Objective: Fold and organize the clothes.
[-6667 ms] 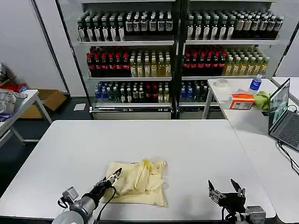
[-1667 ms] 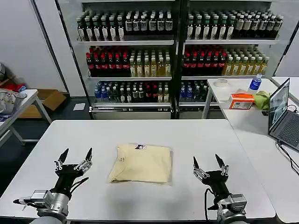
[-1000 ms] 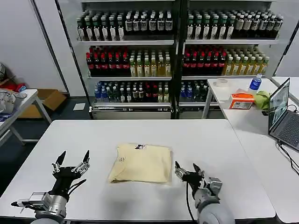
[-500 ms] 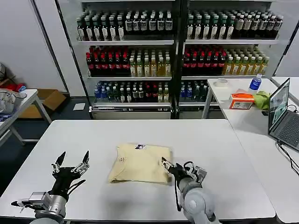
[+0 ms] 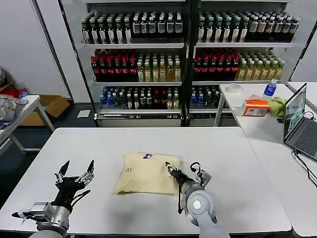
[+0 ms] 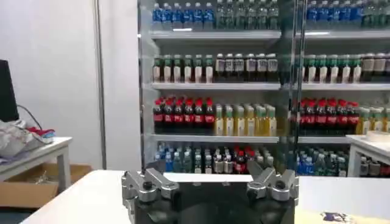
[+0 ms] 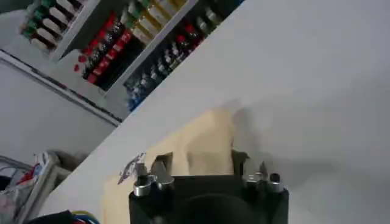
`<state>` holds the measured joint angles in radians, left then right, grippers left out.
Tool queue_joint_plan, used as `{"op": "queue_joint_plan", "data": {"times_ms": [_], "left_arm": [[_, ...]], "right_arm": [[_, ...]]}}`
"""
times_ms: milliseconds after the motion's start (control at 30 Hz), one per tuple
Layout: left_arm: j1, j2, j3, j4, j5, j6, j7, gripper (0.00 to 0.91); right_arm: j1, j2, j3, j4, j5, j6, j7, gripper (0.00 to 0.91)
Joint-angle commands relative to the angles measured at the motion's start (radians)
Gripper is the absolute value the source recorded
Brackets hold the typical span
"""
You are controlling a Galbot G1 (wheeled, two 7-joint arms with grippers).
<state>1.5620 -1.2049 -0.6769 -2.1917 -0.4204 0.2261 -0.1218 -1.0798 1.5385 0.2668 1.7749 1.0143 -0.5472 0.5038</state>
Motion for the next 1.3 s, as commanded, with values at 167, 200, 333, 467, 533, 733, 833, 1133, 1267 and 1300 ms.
{"op": "queue_joint_plan", "data": {"times_ms": [167, 200, 333, 467, 533, 733, 833, 1133, 1267, 1300], "left_arm": [[-0.004, 0.001, 0.007, 0.004, -0.005, 0.001, 0.0, 0.907], [-0.003, 0.001, 0.008, 0.004, -0.005, 0.001, 0.0, 0.907], [-0.003, 0.001, 0.011, 0.003, -0.005, 0.001, 0.0, 0.907], [-0.003, 0.001, 0.015, 0.003, -0.005, 0.001, 0.0, 0.907], [-0.004, -0.001, 0.019, 0.002, -0.005, 0.001, 0.0, 0.907], [-0.004, -0.008, 0.031, 0.003, -0.002, 0.002, 0.0, 0.907], [-0.004, -0.011, 0.036, 0.004, 0.0, 0.001, 0.0, 0.907], [-0.002, -0.021, 0.044, 0.002, 0.006, 0.002, 0.001, 0.907], [0.0, -0.024, 0.043, -0.001, 0.005, 0.002, 0.001, 0.907], [0.0, -0.024, 0.043, -0.003, 0.005, 0.003, 0.001, 0.907]], "right_arm": [[0.022, 0.008, 0.008, -0.025, 0.036, -0.001, 0.016, 0.0], [0.022, 0.003, 0.009, -0.023, 0.036, -0.001, 0.015, 0.0], [0.019, -0.02, 0.014, -0.016, 0.036, -0.002, 0.014, 0.0], [0.02, -0.045, 0.024, -0.005, 0.04, -0.005, 0.011, 0.0], [0.024, -0.058, 0.025, 0.0, 0.044, -0.009, 0.011, 0.0], [0.069, -0.113, 0.02, -0.007, 0.053, -0.03, 0.01, 0.0], [0.107, -0.138, 0.014, -0.033, 0.054, -0.03, 0.006, 0.0], [0.162, -0.154, -0.003, -0.078, 0.042, -0.033, -0.007, 0.282], [0.138, -0.171, -0.013, -0.04, -0.047, -0.031, -0.035, 0.907], [0.127, -0.18, -0.015, -0.028, -0.095, -0.028, -0.05, 0.907]]}}
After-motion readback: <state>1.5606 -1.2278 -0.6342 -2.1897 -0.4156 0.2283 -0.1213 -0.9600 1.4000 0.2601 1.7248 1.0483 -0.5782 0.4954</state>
